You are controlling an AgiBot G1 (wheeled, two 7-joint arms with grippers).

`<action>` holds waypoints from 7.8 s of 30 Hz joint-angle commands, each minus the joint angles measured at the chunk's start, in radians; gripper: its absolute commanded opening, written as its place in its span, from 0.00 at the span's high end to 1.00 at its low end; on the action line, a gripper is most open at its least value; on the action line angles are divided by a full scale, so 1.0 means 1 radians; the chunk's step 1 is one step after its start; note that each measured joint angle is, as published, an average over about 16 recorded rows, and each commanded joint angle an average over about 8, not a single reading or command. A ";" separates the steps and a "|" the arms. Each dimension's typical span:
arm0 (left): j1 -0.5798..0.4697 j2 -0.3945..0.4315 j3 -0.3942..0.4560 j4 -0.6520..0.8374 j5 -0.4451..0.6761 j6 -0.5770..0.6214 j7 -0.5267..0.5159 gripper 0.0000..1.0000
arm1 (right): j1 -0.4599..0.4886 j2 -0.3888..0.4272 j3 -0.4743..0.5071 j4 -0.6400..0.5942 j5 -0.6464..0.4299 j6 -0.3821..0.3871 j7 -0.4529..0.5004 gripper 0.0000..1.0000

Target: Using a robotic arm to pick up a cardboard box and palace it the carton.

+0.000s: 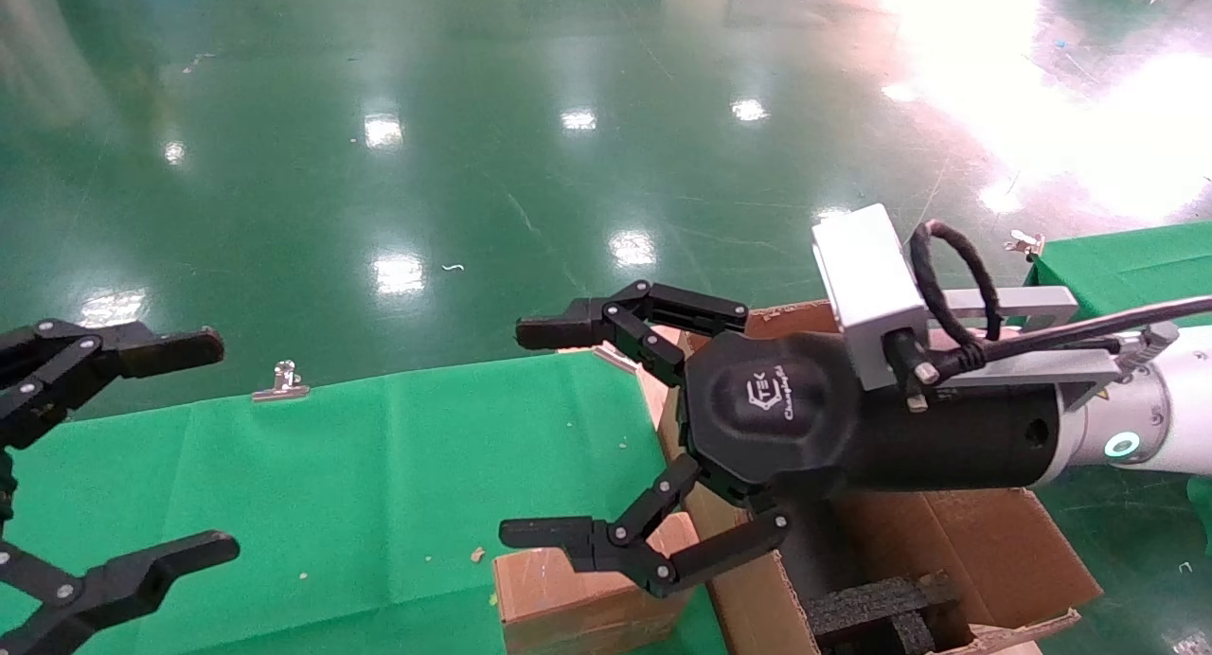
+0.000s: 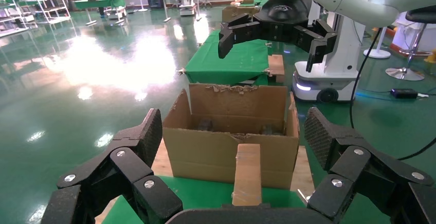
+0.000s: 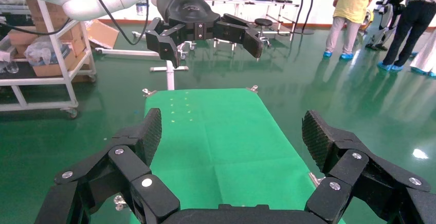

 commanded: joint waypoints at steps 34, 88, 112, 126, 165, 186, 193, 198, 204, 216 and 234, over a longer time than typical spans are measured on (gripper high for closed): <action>0.000 0.000 0.000 0.000 0.000 0.000 0.000 1.00 | 0.042 0.010 -0.037 -0.001 -0.087 -0.025 0.004 0.00; 0.000 0.000 0.000 0.000 0.000 0.000 0.000 0.00 | 0.569 -0.337 -0.740 -0.210 -0.815 -0.075 -0.112 1.00; 0.000 0.000 0.000 0.000 -0.001 0.000 0.000 0.00 | 0.560 -0.332 -0.727 -0.204 -0.807 -0.077 -0.105 1.00; 0.000 0.000 0.000 0.000 0.000 0.000 0.000 0.00 | 0.559 -0.329 -0.726 -0.205 -0.804 -0.074 -0.104 1.00; 0.000 0.000 0.000 0.001 -0.001 0.000 0.000 0.00 | 1.159 -0.079 -1.027 -0.559 -0.573 -0.104 -0.355 1.00; 0.000 0.000 0.001 0.001 -0.001 0.000 0.000 0.00 | 1.122 0.058 -1.245 -0.881 -0.479 -0.038 -0.186 1.00; 0.000 0.000 0.001 0.001 -0.001 0.000 0.000 0.00 | 1.002 0.096 -1.226 -0.973 -0.395 0.004 -0.065 1.00; 0.000 0.000 0.001 0.001 -0.001 -0.001 0.000 0.00 | 0.943 0.124 -1.220 -0.994 -0.362 0.031 -0.016 1.00; 0.000 0.000 0.001 0.001 -0.001 -0.001 0.001 0.00 | 0.914 0.139 -1.216 -1.001 -0.343 0.042 -0.002 1.00; 0.000 0.000 0.001 0.001 -0.001 -0.001 0.001 0.00 | 0.918 0.123 -1.216 -1.006 -0.344 0.046 0.021 1.00; 0.000 0.000 0.001 0.001 -0.001 -0.001 0.001 0.00 | 0.844 0.020 -1.257 -1.089 -0.383 0.192 0.439 1.00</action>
